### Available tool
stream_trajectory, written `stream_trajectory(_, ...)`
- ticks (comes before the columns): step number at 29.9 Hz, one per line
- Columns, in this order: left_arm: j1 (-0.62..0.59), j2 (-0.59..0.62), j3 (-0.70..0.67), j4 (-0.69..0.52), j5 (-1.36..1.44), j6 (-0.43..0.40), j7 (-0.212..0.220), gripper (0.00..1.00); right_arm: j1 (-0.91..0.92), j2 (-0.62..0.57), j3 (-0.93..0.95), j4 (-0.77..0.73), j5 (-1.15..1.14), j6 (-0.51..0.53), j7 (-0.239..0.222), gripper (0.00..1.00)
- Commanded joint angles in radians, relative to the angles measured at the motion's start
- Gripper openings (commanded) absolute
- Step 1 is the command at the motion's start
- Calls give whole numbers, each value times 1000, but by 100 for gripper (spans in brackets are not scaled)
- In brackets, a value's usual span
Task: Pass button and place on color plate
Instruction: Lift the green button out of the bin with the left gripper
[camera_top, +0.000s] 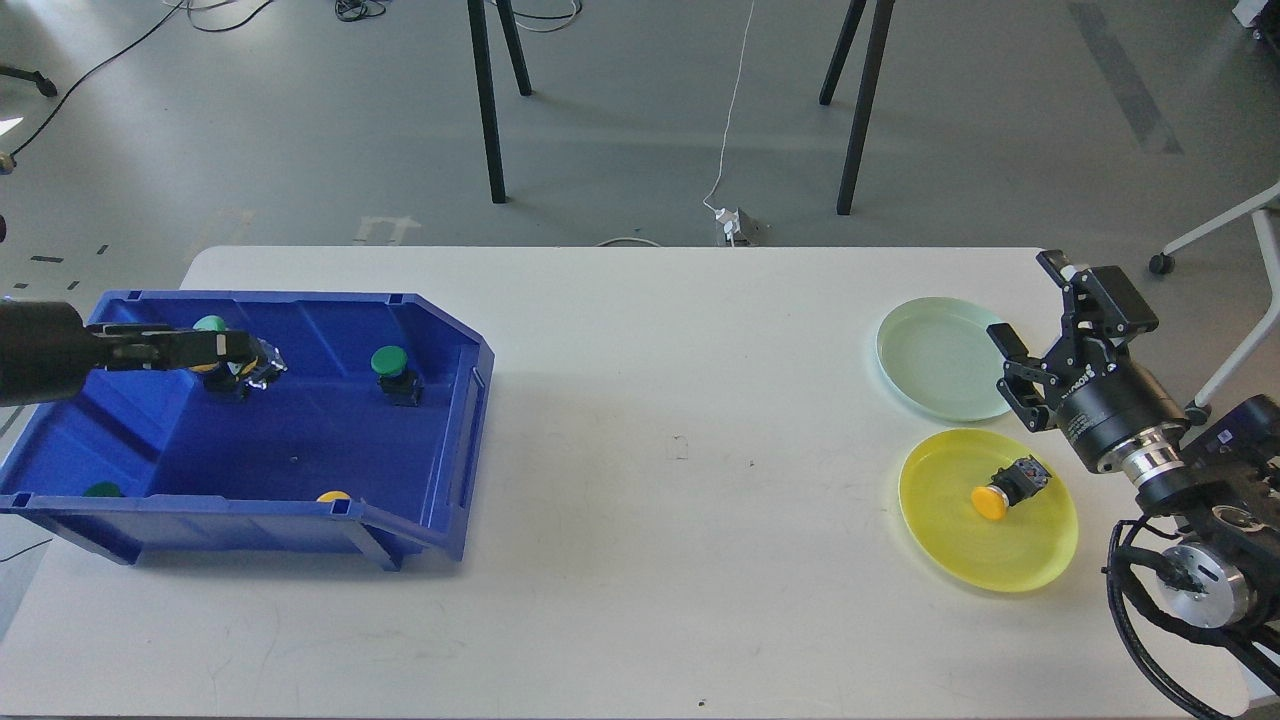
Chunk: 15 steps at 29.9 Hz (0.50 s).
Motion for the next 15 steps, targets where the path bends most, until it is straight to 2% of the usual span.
stream_trajectory(1, -4, 20, -36, -74, -189, 0, 0, 11, 2, 4, -7, 2, -12, 0, 0, 97)
stream_trajectory(4, -4, -48, -70, -100, -339, 0, 0, 11, 5, 5, -8, 35, -29, 0, 0, 97)
stream_trajectory(6, -6, -141, -102, -100, -415, 0, 0, 11, 9, 5, -8, 68, -46, 0, -2, 97)
stream_trajectory(12, -4, -405, -135, -98, -530, 0, 0, 11, 34, 1, -11, 123, -63, 32, -11, 97)
stream_trajectory(15, -3, -499, -125, -98, -535, 0, 0, 11, 46, -8, -45, 160, -61, 37, -12, 97)
